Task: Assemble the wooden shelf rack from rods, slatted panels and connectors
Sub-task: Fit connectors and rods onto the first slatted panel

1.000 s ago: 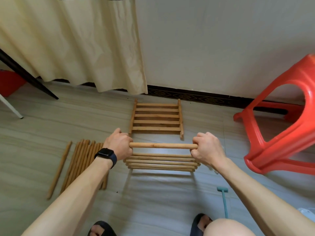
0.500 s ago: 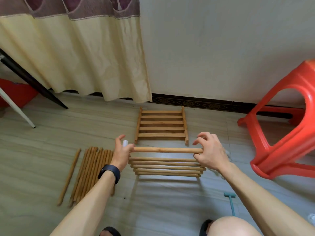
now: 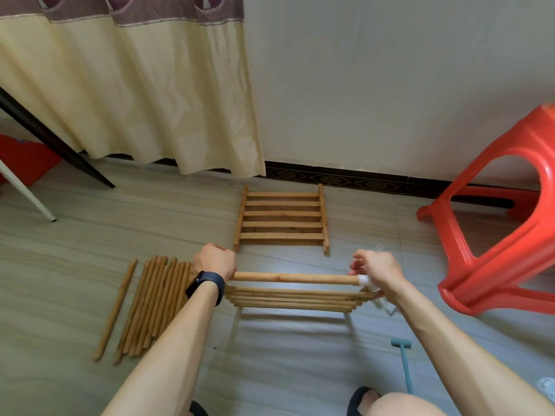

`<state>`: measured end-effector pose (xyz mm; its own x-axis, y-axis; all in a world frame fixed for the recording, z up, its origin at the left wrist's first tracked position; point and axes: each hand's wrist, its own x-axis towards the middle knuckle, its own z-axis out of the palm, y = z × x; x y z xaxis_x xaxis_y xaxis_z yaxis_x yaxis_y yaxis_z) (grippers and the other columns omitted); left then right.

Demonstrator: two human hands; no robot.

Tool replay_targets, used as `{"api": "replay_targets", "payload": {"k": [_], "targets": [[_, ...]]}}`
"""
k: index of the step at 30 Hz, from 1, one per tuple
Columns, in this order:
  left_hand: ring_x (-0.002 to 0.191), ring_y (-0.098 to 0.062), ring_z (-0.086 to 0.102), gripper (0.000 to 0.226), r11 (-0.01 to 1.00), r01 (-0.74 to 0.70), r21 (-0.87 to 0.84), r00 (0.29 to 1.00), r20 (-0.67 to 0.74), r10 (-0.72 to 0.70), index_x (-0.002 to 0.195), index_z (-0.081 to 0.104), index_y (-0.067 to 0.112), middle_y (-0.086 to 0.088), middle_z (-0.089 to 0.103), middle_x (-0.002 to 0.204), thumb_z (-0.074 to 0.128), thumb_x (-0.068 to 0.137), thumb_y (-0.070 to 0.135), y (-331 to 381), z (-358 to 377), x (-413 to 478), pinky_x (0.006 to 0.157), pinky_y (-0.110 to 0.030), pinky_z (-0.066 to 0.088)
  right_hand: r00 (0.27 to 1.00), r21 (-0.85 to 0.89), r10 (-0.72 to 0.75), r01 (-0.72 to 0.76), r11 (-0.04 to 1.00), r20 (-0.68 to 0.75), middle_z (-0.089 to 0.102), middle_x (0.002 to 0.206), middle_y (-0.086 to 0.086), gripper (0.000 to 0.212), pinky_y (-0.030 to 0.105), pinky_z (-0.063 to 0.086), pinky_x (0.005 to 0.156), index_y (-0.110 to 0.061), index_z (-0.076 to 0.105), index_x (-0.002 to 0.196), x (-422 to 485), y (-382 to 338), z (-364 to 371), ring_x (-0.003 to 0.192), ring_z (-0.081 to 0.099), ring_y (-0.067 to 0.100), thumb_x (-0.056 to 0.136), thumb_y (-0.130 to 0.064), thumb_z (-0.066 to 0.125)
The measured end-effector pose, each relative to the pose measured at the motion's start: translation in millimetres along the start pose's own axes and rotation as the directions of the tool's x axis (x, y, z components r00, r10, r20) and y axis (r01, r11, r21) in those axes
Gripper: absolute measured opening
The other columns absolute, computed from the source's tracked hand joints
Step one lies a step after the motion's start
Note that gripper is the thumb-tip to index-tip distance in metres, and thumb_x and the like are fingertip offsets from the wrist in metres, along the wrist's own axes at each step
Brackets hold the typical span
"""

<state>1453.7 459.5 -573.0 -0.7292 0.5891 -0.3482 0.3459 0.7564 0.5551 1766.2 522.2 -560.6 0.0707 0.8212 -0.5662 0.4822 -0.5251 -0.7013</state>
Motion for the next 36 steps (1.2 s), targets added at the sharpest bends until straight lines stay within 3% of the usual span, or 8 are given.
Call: {"api": "replay_targets", "payload": {"k": [2, 5, 13, 21, 24, 26, 32, 36], "targets": [[0.075, -0.027, 0.063, 0.03, 0.998, 0.001, 0.056, 1.0, -0.02, 0.0, 0.091, 0.071, 0.017, -0.008, 0.073, 0.087, 0.048, 0.081, 0.032, 2.2, 2.6, 7.9, 0.058, -0.03, 0.047, 1.0, -0.04, -0.014, 0.013, 0.999, -0.026, 0.076, 0.07, -0.002, 0.036, 0.041, 0.057, 0.08, -0.013, 0.076, 0.079, 3.6, -6.8, -0.2, 0.071, 0.068, 0.023, 0.092, -0.038, 0.054], [0.07, -0.027, 0.057, 0.027, 0.996, 0.019, 0.084, 0.999, -0.033, -0.016, 0.093, 0.069, 0.013, -0.012, 0.07, 0.092, 0.049, 0.085, 0.029, 13.6, 2.5, 14.6, 0.051, -0.029, 0.035, 0.992, -0.157, -0.081, 0.065, 0.985, -0.1, 0.074, 0.063, 0.0, 0.037, 0.042, 0.062, 0.071, -0.016, 0.077, 0.072, 8.3, -17.4, 0.6, 0.065, 0.068, 0.024, 0.088, -0.038, 0.051], [0.086, -0.033, 0.056, 0.021, 0.999, 0.052, -0.009, 0.993, -0.102, -0.052, 0.105, 0.064, 0.013, -0.014, 0.062, 0.101, 0.051, 0.092, 0.022, 26.2, 9.4, 18.4, 0.074, -0.035, 0.043, 0.981, -0.213, -0.132, 0.1, 0.972, -0.143, 0.068, 0.052, 0.005, 0.034, 0.044, 0.063, 0.064, -0.013, 0.074, 0.069, 18.7, -21.8, 4.0, 0.057, 0.071, 0.024, 0.084, -0.034, 0.052], [0.084, -0.031, 0.064, 0.033, 0.925, 0.195, -0.328, 0.981, 0.083, -0.177, 0.089, 0.072, 0.009, -0.008, 0.072, 0.091, 0.05, 0.083, 0.032, 1.5, 1.1, 4.3, 0.079, -0.039, 0.053, 0.97, -0.052, -0.066, 0.056, 0.997, -0.234, 0.074, 0.068, -0.003, 0.041, 0.044, 0.06, 0.077, -0.015, 0.074, 0.069, 10.0, -3.7, 2.2, 0.077, 0.07, 0.023, 0.087, -0.049, 0.059], [0.082, -0.033, 0.063, 0.032, 0.913, 0.235, -0.333, 0.97, 0.139, -0.199, 0.096, 0.072, 0.005, -0.012, 0.07, 0.095, 0.052, 0.086, 0.028, -4.4, -5.0, -5.5, 0.077, -0.041, 0.053, 0.992, 0.083, -0.011, 0.022, 0.996, -0.128, 0.075, 0.089, 0.0, 0.044, 0.042, 0.053, 0.087, -0.014, 0.074, 0.086, 8.5, 4.9, 0.3, 0.095, 0.064, 0.024, 0.086, -0.056, 0.064], [0.077, -0.033, 0.061, 0.031, 0.908, 0.235, -0.347, 0.97, 0.145, -0.196, 0.1, 0.07, 0.004, -0.014, 0.069, 0.097, 0.055, 0.085, 0.027, -8.5, -6.5, -8.5, 0.072, -0.038, 0.051, 0.999, 0.123, -0.011, 0.016, 0.992, -0.041, 0.07, 0.103, 0.004, 0.045, 0.038, 0.048, 0.082, -0.01, 0.072, 0.101, 3.1, 8.9, 2.1, 0.1, 0.061, 0.025, 0.086, -0.052, 0.068], [0.103, -0.034, 0.062, 0.074, 0.768, 0.366, -0.526, 0.922, 0.314, -0.225, 0.132, 0.056, 0.008, -0.011, 0.062, 0.12, 0.069, 0.077, 0.056, -21.6, -10.0, -7.5, 0.097, -0.049, 0.051, 0.999, 0.105, 0.035, -0.033, 0.994, -0.01, 0.067, 0.117, 0.007, 0.036, 0.039, 0.048, 0.078, -0.013, 0.072, 0.107, -6.7, 20.2, 5.2, 0.102, 0.061, 0.03, 0.089, -0.044, 0.065], [0.11, -0.029, 0.056, 0.068, 0.782, 0.383, -0.491, 0.878, 0.456, -0.145, 0.132, 0.055, 0.012, -0.007, 0.058, 0.121, 0.056, 0.089, 0.064, -24.5, -15.9, -23.6, 0.103, -0.046, 0.043, 0.991, 0.02, 0.113, -0.115, 0.993, 0.072, 0.058, 0.114, 0.002, 0.039, 0.039, 0.045, 0.075, -0.018, 0.064, 0.113, -11.8, 11.9, 0.5, 0.101, 0.057, 0.032, 0.096, -0.05, 0.052]]}}
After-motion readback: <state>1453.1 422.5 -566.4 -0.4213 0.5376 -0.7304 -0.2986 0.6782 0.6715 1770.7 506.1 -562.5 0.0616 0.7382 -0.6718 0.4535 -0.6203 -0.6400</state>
